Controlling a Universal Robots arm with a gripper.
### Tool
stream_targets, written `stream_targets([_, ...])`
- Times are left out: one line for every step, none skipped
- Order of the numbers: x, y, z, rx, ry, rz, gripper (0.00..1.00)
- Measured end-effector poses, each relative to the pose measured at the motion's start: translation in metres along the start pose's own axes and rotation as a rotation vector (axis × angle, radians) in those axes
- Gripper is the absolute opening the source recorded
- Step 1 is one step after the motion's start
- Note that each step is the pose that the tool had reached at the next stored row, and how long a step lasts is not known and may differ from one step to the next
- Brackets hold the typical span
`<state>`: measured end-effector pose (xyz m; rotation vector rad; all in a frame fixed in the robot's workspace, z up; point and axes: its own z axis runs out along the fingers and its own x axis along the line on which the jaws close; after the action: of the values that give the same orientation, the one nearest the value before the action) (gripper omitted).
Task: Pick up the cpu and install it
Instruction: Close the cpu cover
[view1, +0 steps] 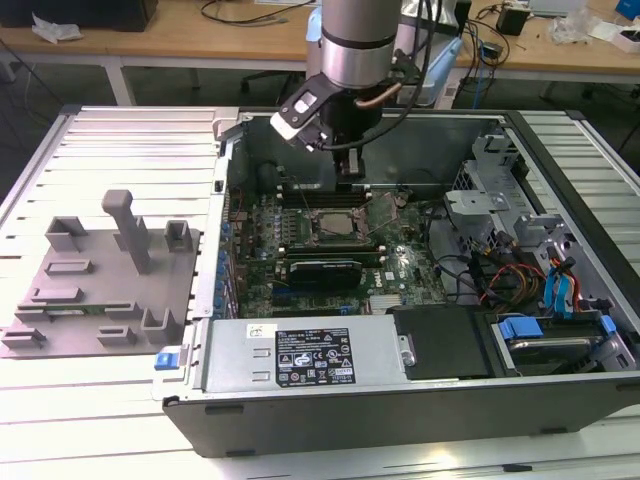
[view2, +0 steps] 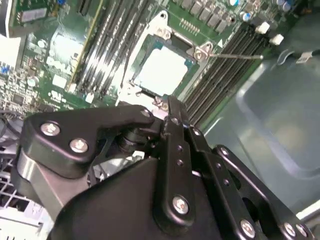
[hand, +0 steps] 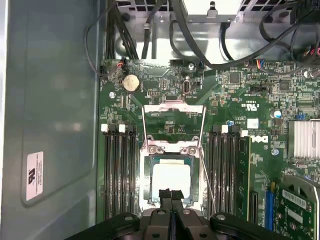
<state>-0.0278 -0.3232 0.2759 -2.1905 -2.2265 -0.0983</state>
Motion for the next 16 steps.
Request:
stream_targets([-0.0001, 0.0037, 0.0000, 0.0002, -0.0004, 0.000, 0.11])
stream_targets([-0.0001, 0.0071, 0.0001, 0.0002, -0.0003, 0.000, 0.11])
stream_targets([-0.0002, 0.0106, 0.0002, 0.0004, -0.0003, 0.000, 0.11])
stream_targets([-0.0003, 0.0149, 0.0004, 0.0006, -0.0003, 0.000, 0.11])
stream_targets([-0.0003, 0.0190, 0.0005, 0.0008, -0.0002, 0.000, 0.11])
stream_targets([-0.0004, 0.0242, 0.0007, 0.0010, -0.0001, 0.000, 0.11])
stream_targets([-0.0005, 0.0289, 0.0009, 0.0012, -0.0001, 0.000, 0.11])
stream_targets([-0.0006, 0.0335, 0.0010, 0.0014, -0.0002, 0.000, 0.11])
stream_targets([-0.0006, 0.0377, 0.0011, 0.0017, -0.0003, 0.000, 0.11])
stream_targets([-0.0006, 0.0435, 0.0014, 0.0018, -0.0002, 0.000, 0.11])
stream_targets([-0.0007, 0.0464, 0.0015, 0.0019, -0.0002, 0.000, 0.11])
stream_targets([-0.0008, 0.0497, 0.0016, 0.0021, -0.0001, 0.000, 0.11])
stream_targets([-0.0009, 0.0538, 0.0017, 0.0024, -0.0002, 0.000, 0.11])
stream_targets([-0.0010, 0.0592, 0.0018, 0.0029, -0.0003, 0.000, 0.11])
stream_targets([-0.0012, 0.0719, 0.0023, 0.0041, -0.0002, 0.000, 0.11])
stream_targets([-0.0013, 0.0816, 0.0025, 0.0049, -0.0003, 0.000, 0.11])
